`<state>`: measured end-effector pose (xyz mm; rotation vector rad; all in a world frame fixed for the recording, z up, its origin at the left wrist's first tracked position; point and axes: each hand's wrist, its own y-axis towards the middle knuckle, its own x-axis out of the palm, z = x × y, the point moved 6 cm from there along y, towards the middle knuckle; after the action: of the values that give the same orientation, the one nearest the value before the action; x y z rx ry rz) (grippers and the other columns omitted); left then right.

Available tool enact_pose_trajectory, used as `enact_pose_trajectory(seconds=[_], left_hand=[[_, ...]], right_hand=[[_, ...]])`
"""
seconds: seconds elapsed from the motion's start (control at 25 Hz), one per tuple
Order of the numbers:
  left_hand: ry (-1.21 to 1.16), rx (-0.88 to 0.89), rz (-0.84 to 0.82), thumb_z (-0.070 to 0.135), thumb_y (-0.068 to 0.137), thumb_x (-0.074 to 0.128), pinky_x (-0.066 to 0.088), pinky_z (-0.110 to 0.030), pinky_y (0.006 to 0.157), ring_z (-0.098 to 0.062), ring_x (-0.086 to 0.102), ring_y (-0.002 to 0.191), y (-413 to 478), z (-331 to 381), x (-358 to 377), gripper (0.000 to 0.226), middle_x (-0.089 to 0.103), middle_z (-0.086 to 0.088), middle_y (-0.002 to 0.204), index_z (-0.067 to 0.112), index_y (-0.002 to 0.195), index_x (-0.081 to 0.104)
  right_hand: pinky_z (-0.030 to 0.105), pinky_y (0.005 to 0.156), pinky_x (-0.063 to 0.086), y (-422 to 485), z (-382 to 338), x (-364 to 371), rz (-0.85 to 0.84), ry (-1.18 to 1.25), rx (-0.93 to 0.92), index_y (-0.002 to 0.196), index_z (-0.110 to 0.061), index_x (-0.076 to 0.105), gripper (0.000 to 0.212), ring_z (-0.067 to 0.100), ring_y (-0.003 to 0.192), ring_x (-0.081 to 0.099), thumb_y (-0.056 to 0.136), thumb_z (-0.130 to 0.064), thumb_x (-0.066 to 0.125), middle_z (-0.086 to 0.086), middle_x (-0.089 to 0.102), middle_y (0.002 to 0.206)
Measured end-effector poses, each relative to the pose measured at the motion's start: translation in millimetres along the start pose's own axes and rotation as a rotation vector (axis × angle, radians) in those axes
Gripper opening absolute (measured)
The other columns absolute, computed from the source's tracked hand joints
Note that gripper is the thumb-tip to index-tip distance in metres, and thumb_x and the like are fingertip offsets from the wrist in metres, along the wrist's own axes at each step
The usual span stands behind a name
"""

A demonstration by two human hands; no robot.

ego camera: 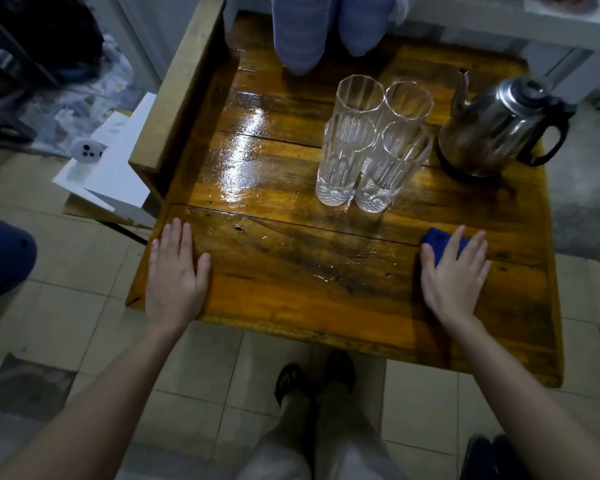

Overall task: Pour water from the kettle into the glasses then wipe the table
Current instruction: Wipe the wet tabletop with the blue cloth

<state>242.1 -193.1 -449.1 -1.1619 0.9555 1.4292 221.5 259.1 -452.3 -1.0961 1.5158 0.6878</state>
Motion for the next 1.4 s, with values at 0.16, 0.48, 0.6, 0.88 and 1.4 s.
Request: enact_pose_trajectory(seconds=[0.16, 0.48, 0.6, 0.88, 1.4], left_hand=[[-0.015, 0.006, 0.010, 0.049, 0.098, 0.022, 0.005, -0.038, 0.122, -0.017, 0.008, 0.150, 0.1, 0.2, 0.8, 0.067, 0.014, -0.005, 0.162, 0.011, 0.153, 0.018], [-0.018, -0.004, 0.019, 0.047, 0.098, 0.021, 0.007, -0.039, 0.122, -0.017, 0.009, 0.150, 0.0, -0.1, -0.2, 0.065, 0.015, -0.004, 0.162, 0.012, 0.153, 0.019], [-0.022, -0.003, 0.010, 0.048, 0.098, 0.020, 0.007, -0.040, 0.122, -0.017, 0.009, 0.150, 0.0, 1.0, -0.3, 0.066, 0.014, -0.005, 0.162, 0.012, 0.153, 0.019], [-0.036, 0.000, 0.008, 0.048, 0.097, 0.019, 0.006, -0.040, 0.122, -0.018, 0.009, 0.150, 0.5, 1.0, -0.8, 0.067, 0.014, -0.006, 0.162, 0.011, 0.153, 0.018], [-0.029, -0.006, 0.019, 0.045, 0.099, 0.023, 0.006, -0.039, 0.122, -0.018, 0.010, 0.150, 0.4, -0.3, -1.0, 0.063, 0.015, -0.005, 0.162, 0.012, 0.153, 0.019]], right_hand=[[0.052, 0.122, 0.003, 2.4, -11.4, 3.7, 0.077, 0.032, 0.072, 0.158, -0.008, 0.010, 0.079, 0.036, 0.152, 0.004, 0.099, -0.060, 0.021, 0.021, 0.007, 0.165], [0.051, 0.123, 0.006, -53.8, -107.4, 30.0, 0.027, 0.040, -0.164, 0.158, -0.014, 0.015, 0.076, 0.034, 0.153, 0.005, 0.098, -0.061, 0.021, 0.018, 0.011, 0.165], [0.051, 0.123, 0.005, -81.5, -123.8, 37.1, -0.009, 0.016, -0.275, 0.158, -0.013, 0.017, 0.074, 0.032, 0.153, 0.005, 0.099, -0.058, 0.025, 0.016, 0.012, 0.165], [0.050, 0.123, 0.006, -101.5, -31.7, 24.1, -0.117, -0.137, -0.530, 0.158, -0.019, 0.013, 0.072, 0.025, 0.154, 0.000, 0.099, -0.059, 0.023, 0.009, 0.002, 0.167], [0.058, 0.121, -0.002, -50.0, -84.2, 22.7, -0.088, -0.060, -0.385, 0.158, -0.016, 0.006, 0.079, 0.034, 0.153, -0.007, 0.097, -0.065, 0.011, 0.017, -0.004, 0.166]])
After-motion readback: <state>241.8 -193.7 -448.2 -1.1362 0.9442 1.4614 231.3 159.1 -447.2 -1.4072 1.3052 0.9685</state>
